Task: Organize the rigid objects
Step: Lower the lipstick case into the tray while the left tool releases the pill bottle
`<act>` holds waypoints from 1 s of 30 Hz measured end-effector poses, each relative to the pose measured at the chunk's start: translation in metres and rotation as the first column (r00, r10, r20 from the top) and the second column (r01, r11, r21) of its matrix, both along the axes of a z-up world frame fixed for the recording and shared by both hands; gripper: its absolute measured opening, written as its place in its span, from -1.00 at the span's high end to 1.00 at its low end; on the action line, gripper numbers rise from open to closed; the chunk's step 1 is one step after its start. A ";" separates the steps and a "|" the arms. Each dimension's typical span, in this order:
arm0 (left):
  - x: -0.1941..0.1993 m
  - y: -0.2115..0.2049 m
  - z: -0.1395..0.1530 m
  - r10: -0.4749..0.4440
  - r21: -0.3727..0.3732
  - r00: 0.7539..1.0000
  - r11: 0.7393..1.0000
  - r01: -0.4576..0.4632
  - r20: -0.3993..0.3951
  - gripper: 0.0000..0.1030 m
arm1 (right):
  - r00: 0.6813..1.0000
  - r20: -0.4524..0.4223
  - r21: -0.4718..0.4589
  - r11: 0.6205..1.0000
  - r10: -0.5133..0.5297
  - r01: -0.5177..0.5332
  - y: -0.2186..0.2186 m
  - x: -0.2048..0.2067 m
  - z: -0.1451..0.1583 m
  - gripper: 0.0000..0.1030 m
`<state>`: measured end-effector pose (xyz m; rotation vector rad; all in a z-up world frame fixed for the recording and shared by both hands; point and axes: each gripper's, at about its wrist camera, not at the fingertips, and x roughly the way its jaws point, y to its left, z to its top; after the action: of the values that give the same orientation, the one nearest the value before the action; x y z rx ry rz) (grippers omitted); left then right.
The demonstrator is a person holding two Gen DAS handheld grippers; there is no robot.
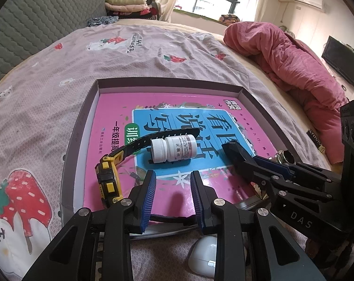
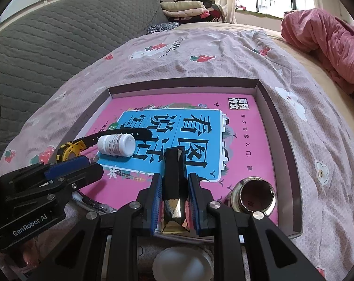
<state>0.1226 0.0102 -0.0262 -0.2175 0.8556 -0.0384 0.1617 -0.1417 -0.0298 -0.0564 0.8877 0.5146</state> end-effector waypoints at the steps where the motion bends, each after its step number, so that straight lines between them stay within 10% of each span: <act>1: 0.000 -0.001 0.000 0.000 0.000 1.000 1.000 0.000 0.000 0.39 | 1.000 0.000 -0.001 1.000 0.000 0.000 0.000 0.000 0.000 0.56; 30: -0.001 -0.001 -0.001 -0.001 0.005 1.000 1.000 0.001 -0.013 0.39 | 0.998 0.050 0.032 0.999 -0.024 0.022 -0.007 -0.002 0.011 0.17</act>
<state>0.1219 0.0091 -0.0269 -0.2131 0.8689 -0.0361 0.1593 -0.1489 -0.0184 -0.0306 0.8301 0.5032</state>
